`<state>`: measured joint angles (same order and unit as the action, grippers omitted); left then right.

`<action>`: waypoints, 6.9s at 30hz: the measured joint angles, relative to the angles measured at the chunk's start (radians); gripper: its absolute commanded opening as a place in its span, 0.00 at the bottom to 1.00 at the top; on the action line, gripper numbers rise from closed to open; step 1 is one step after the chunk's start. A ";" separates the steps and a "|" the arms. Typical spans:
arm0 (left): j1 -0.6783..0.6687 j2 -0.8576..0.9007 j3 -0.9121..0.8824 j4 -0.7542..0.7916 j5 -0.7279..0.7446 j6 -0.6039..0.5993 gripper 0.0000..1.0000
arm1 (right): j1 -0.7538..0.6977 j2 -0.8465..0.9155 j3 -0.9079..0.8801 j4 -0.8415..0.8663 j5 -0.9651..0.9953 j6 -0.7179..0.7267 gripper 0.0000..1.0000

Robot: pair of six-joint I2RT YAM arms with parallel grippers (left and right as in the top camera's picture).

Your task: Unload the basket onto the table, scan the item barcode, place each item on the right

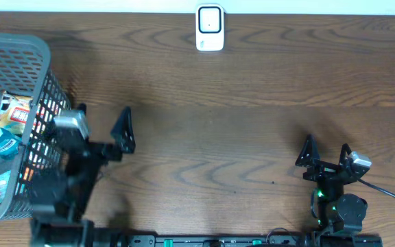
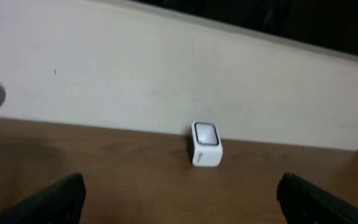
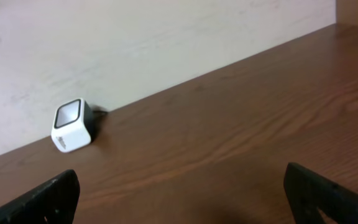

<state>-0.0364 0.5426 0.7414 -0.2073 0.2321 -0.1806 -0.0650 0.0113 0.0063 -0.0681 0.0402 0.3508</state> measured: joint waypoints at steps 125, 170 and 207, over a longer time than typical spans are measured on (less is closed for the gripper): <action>0.710 0.693 0.952 -0.632 0.192 -0.760 0.24 | 0.000 0.000 0.000 0.000 0.000 0.000 0.99; -0.348 1.382 0.940 -0.974 -0.179 -0.508 0.31 | 0.003 0.000 0.000 0.000 0.000 0.000 0.99; 0.313 1.114 1.684 -1.386 -0.426 -0.453 0.98 | 0.003 0.000 0.000 0.000 0.000 0.000 0.99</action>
<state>0.2764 1.6566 2.4252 -1.5929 -0.1936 -0.6334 -0.0624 0.0113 0.0063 -0.0677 0.0402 0.3504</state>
